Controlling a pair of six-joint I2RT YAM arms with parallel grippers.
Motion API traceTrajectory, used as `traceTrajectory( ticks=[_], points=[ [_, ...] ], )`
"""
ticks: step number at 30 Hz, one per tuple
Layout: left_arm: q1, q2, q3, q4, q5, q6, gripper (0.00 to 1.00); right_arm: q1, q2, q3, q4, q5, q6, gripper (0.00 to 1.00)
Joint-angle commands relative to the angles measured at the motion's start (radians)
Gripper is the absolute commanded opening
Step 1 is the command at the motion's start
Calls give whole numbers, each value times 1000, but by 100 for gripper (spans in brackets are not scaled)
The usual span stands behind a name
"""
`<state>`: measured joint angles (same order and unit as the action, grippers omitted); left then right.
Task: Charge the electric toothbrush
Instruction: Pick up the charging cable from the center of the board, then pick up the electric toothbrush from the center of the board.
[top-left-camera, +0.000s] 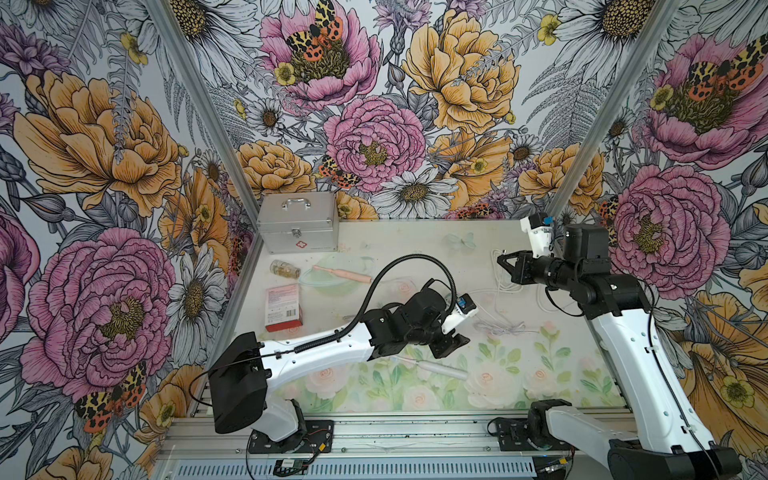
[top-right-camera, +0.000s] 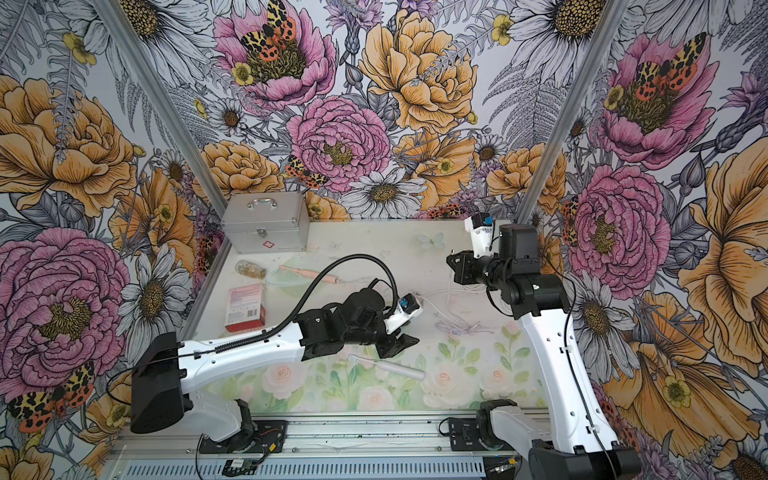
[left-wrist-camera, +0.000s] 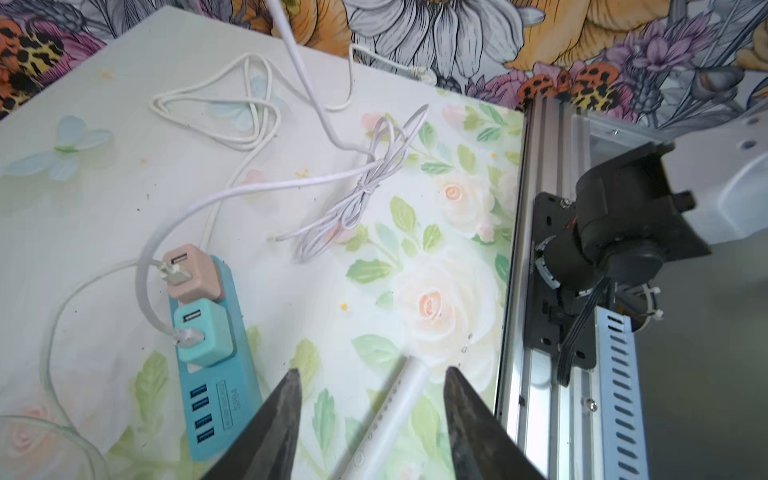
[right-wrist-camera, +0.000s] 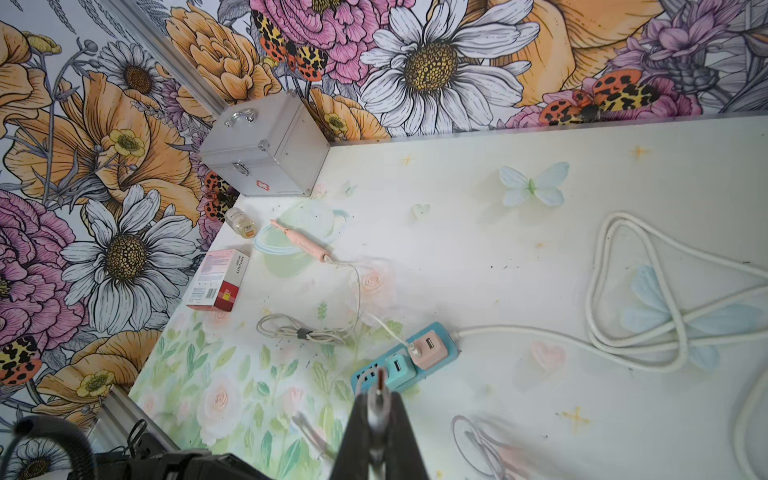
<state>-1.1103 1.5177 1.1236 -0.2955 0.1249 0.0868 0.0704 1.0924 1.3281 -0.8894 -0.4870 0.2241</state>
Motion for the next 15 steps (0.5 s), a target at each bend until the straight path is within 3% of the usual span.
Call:
traceTrajectory(
  ticks=[1, 4, 7, 11, 13, 15],
  points=[
    [3, 41, -14, -38, -20, 50, 58, -11, -24, -25, -34, 32, 37, 0],
    [-3, 82, -9, -67, -49, 30, 59, -14, -26, -47, -34, 68, 68, 0],
    [-37, 77, -8, -80, -149, -87, 61, -16, -28, -58, -33, 97, 90, 0],
    [-109, 105, 61, -200, -240, -344, 61, -18, -26, -68, -33, 142, 144, 0],
    [-126, 126, 105, -315, -294, -529, 61, -18, -23, -69, -32, 136, 157, 0],
    [-140, 122, 108, -353, -266, -656, 62, -18, -23, -66, -31, 147, 160, 0]
  ],
)
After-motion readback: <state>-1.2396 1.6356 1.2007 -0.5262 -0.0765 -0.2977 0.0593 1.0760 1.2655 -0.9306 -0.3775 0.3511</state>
